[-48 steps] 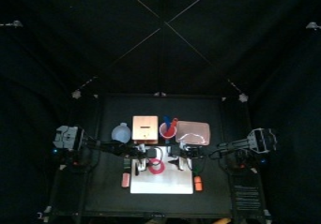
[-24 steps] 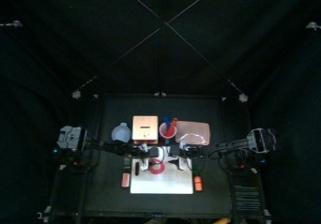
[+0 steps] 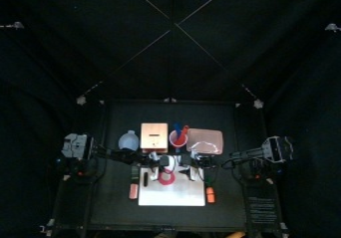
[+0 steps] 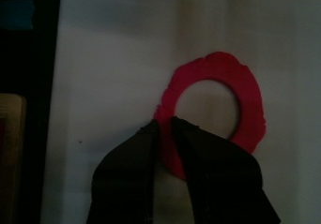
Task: Get the cutter from the drawer then cut the dough then place the extra dough in the bowl
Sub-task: Cut the dough
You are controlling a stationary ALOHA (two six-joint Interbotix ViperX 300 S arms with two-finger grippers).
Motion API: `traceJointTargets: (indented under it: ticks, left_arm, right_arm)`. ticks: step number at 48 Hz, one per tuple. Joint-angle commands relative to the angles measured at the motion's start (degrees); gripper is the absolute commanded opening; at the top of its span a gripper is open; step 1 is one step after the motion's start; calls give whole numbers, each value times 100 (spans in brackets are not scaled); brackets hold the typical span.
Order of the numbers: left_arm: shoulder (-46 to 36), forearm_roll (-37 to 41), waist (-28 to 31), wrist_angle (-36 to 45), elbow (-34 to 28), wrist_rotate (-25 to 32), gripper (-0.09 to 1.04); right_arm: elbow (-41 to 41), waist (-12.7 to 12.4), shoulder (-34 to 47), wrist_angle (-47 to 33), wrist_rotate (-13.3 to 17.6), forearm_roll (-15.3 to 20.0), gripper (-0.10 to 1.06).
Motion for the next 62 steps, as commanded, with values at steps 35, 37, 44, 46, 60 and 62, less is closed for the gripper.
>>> traceJointTargets:
  ticks: [35, 37, 44, 46, 60, 62]
  left_arm:
    - [-2109, 413, -176, -1055, 642, 18, 58]
    - [-2338, 404, -114, -1230, 844, 18, 58]
    - [-3015, 396, 193, -1591, 1380, 18, 58]
    - [-3217, 396, 299, -1635, 1512, 18, 58]
    - [-5115, 466, 1389, -1582, 2224, 44, 58]
    - [-5388, 483, 1564, -1503, 2303, 44, 58]
  right_arm:
    - [-62, -53, -105, 44, 18, 0, 77]
    - [-62, -53, -97, 44, 9, 0, 77]
    - [-62, -62, -97, 44, 9, 9, 77]
    - [-53, -62, -97, 44, 9, 0, 77]
    - [-44, -88, -70, 44, 9, 9, 77]
    - [-44, -97, -62, 53, 9, 0, 77]
